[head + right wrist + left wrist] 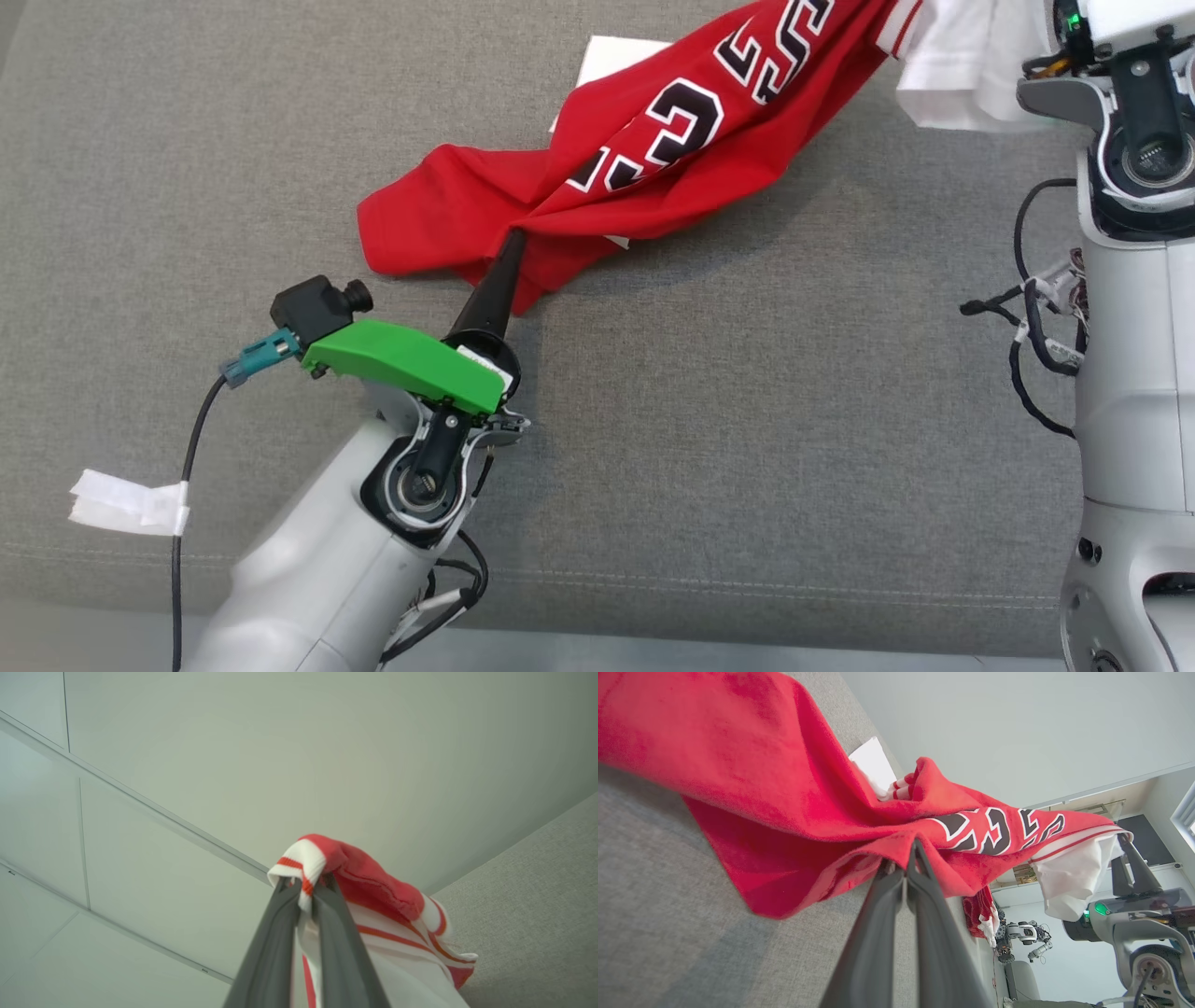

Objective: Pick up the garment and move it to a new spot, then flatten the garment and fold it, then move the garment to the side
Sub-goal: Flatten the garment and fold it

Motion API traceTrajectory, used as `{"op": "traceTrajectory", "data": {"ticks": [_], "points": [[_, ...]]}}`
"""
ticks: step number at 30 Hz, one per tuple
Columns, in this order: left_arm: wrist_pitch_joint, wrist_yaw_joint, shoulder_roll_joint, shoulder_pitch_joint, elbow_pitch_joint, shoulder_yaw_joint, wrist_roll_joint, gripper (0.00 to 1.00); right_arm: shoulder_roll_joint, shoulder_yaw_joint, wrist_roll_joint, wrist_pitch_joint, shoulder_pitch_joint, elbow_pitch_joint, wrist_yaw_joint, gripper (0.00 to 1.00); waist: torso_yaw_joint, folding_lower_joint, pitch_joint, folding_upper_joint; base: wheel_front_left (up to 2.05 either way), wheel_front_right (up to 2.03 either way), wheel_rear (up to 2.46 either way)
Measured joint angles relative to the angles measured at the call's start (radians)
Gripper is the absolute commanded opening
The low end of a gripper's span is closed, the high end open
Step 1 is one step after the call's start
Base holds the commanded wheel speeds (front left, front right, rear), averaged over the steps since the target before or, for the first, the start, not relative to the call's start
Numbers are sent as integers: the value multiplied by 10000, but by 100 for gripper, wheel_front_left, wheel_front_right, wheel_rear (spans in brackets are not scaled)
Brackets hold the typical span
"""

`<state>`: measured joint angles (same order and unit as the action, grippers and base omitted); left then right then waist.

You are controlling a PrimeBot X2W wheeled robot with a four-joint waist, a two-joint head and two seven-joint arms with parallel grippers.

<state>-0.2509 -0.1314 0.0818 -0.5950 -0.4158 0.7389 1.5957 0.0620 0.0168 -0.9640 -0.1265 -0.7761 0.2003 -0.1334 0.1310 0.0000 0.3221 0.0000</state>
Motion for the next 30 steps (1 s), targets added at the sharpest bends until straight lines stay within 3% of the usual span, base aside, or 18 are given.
{"op": "traceTrajectory", "data": {"ticks": [5,11,20,24,30], "points": [[-10,0,414,625,1394,-673,-82,0,-12,1066,-941,454,791,148,0,0,147,0,-402,0,0,0,0],[-10,0,1181,1102,2673,-2073,-642,0,-59,1954,-3672,1064,2015,571,-2,0,397,0,-1036,0,0,0,0],[-10,77,2025,2289,4445,-2984,-1250,0,-128,483,-7024,1189,2773,-414,-4,0,598,0,-2192,0,0,0,0],[-10,435,2357,2483,5718,-3764,-1513,0,-134,-58,-7678,1427,2924,-1900,-4,0,532,-1,-2631,0,0,0,0],[-56,1193,3415,2505,7701,-4777,-2205,0,-113,-604,-7708,1804,2933,-4393,-4,0,194,-1,-2975,0,0,0,0]]}}
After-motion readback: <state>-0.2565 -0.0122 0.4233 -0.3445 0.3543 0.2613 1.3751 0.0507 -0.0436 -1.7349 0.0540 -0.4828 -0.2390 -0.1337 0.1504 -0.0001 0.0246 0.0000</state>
